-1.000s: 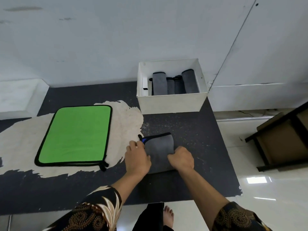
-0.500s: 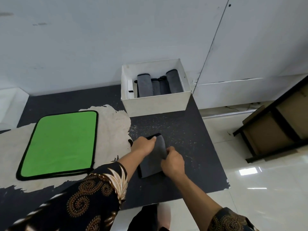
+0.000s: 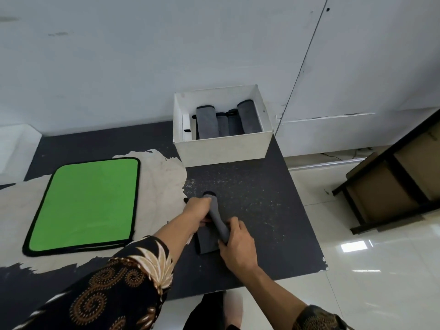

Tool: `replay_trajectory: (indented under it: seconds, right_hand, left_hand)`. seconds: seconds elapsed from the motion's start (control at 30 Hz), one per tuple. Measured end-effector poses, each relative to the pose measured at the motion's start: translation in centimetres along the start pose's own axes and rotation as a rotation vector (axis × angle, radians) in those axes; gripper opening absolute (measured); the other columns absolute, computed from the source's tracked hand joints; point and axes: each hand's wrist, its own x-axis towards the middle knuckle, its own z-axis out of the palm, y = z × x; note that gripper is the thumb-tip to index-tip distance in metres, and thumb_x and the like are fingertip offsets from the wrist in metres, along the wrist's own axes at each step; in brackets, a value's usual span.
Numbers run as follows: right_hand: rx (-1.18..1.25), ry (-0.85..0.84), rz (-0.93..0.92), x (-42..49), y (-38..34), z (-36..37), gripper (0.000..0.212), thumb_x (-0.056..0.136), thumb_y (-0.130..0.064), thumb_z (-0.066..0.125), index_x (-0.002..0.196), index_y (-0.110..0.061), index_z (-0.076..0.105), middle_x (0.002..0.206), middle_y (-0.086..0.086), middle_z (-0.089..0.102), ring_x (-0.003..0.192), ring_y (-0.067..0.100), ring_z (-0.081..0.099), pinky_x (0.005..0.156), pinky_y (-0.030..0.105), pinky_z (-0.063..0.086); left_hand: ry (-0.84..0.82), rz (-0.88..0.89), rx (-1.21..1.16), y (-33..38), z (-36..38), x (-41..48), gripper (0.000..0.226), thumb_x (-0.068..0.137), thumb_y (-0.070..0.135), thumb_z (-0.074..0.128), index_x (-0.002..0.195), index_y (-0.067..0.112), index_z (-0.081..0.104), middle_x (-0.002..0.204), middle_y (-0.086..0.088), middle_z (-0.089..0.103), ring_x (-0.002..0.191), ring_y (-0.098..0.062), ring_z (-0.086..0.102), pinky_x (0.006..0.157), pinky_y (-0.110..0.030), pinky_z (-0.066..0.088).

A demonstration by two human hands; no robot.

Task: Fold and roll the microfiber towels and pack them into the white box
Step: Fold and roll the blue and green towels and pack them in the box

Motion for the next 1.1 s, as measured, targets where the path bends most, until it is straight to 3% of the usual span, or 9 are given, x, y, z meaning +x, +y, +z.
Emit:
replay_trajectory:
  seconds: [0.2, 0.43, 0.57, 0.73, 1.0, 1.1]
  right_hand:
    - [-0.107, 0.049, -0.228, -0.3, -0.1, 1.1, 0.031, 0.076, -0.008, 0.071, 0.098, -0.017, 0.052, 0.1, 0.002, 0.05, 0.076, 0.022, 0.056, 0.06, 0.027, 0.045]
    - [-0.279, 0.029, -0.419, -0.4, 0.3, 2.0, 0.033, 0.073, -0.004, 0.072, 0.1, -0.019, 0.06, 0.102, 0.002, 0.047, 0.081, 0.019, 0.054, 0.055, 0.024, 0.051]
    - [-0.33, 0.014, -0.468, -0.3, 1.1, 2.1, 0.029, 0.076, -0.006, 0.07, 0.101, -0.018, 0.063, 0.101, 0.004, 0.049, 0.08, 0.021, 0.052, 0.058, 0.027, 0.051]
    - [-0.374, 0.012, -0.545, -0.3, 1.1, 2.2, 0.025, 0.079, -0.009, 0.066, 0.103, -0.018, 0.062, 0.099, 0.004, 0.051, 0.078, 0.02, 0.049, 0.063, 0.032, 0.051]
    - [-0.462, -0.041, -0.639, -0.5, 0.8, 2.5, 0.031, 0.084, -0.019, 0.065, 0.115, -0.025, 0.063, 0.101, 0.002, 0.05, 0.086, 0.022, 0.049, 0.071, 0.032, 0.047]
    - [-0.464, -0.05, -0.686, -0.3, 0.5, 2.3, 0.036, 0.085, -0.02, 0.066, 0.12, -0.025, 0.061, 0.104, 0.002, 0.05, 0.088, 0.021, 0.05, 0.072, 0.032, 0.047]
  left_hand:
    - [-0.008, 0.039, -0.141, -1.5, -2.7, 0.5, 0.036, 0.101, 0.027, 0.051, 0.127, 0.001, 0.052, 0.115, -0.018, 0.063, 0.101, -0.033, 0.063, 0.086, -0.044, 0.053]
    - [0.091, 0.057, -0.155, -2.9, -4.5, 1.4, 0.01, 0.096, 0.016, 0.056, 0.106, 0.011, 0.057, 0.113, -0.014, 0.062, 0.104, -0.032, 0.061, 0.075, -0.039, 0.057]
    - [0.14, 0.055, -0.117, -3.2, -4.5, 1.4, 0.009, 0.091, 0.014, 0.057, 0.097, 0.009, 0.061, 0.105, -0.015, 0.065, 0.093, -0.031, 0.065, 0.071, -0.039, 0.061]
    - [0.256, 0.145, 0.03, -3.7, -4.8, 1.2, 0.017, 0.086, 0.016, 0.059, 0.069, 0.019, 0.059, 0.077, -0.005, 0.064, 0.078, -0.029, 0.067, 0.071, -0.043, 0.061]
    - [0.266, 0.121, 0.117, -5.3, -5.4, 2.9, 0.015, 0.086, 0.025, 0.065, 0.073, 0.019, 0.06, 0.093, -0.011, 0.07, 0.088, -0.033, 0.068, 0.078, -0.042, 0.06]
    - [0.291, 0.108, 0.139, -5.3, -5.5, 3.1, 0.02, 0.087, 0.031, 0.064, 0.083, 0.012, 0.067, 0.092, -0.012, 0.071, 0.084, -0.033, 0.069, 0.077, -0.041, 0.061]
